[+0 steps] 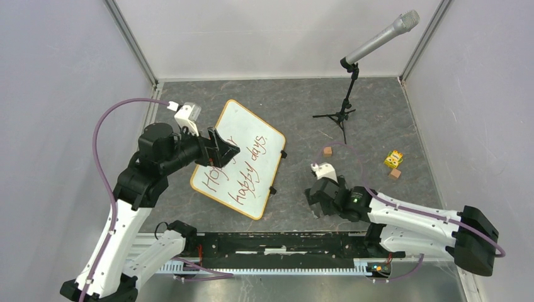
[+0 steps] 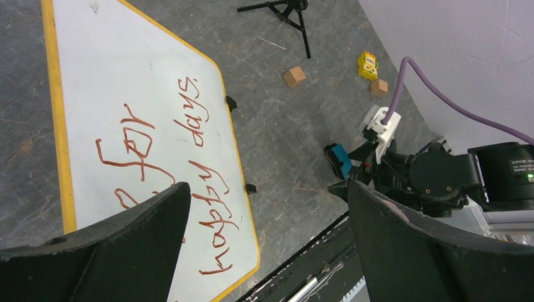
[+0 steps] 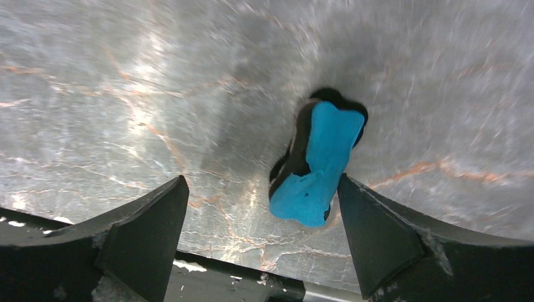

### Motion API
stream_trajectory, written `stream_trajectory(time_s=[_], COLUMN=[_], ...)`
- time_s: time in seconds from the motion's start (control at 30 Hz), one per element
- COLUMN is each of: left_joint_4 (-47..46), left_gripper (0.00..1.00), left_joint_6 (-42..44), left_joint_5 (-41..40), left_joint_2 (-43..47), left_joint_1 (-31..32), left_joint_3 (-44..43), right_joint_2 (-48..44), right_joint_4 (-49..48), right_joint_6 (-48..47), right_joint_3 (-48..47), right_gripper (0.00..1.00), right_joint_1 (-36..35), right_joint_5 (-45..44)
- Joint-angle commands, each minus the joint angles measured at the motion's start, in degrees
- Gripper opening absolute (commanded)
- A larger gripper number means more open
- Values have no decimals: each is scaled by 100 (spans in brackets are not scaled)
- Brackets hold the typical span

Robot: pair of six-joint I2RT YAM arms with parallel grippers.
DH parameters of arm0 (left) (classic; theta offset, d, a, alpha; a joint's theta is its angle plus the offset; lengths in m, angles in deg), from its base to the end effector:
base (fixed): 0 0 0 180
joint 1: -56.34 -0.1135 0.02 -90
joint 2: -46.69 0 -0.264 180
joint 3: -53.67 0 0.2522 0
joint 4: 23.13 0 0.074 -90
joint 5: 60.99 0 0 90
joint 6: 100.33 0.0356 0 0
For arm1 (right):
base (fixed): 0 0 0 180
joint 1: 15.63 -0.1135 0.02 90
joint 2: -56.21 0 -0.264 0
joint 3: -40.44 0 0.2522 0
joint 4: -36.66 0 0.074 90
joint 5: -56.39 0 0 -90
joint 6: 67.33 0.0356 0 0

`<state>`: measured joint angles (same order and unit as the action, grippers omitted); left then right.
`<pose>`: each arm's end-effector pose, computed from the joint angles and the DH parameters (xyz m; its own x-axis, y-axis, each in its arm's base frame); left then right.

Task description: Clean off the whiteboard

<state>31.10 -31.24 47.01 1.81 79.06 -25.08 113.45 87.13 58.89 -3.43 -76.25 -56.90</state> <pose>0.1281 -0.0656 0.4028 -0.5263 -0.1476 -0.8374 0.4782 0.7629 -0.4350 0.0954 0.1408 0.1814 -0.7777 -0.2750 -0.5654 -0.3165 0.9482 -0.0258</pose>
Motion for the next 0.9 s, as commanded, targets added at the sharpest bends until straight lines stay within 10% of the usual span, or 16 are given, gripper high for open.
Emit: stream_trajectory(time_s=[0.0, 0.37, 0.87], left_joint_4=[40, -399, -552], left_gripper=[100, 100, 100], left_joint_6=[146, -713, -858], left_joint_5=[-101, 868, 1022], left_joint_2=[6, -5, -246], left_joint_1=[-23, -26, -21], left_joint_3=[-406, -350, -344], right_joint_2=[497, 1753, 3310], right_joint_4=[-842, -5933, -8017], right_joint_6=[-1532, -3871, -4137], right_joint_3=[-685, 490, 750], right_gripper=[98, 96, 71], right_joint_1=[-362, -411, -100], right_joint_5=[-483, 1792, 2612])
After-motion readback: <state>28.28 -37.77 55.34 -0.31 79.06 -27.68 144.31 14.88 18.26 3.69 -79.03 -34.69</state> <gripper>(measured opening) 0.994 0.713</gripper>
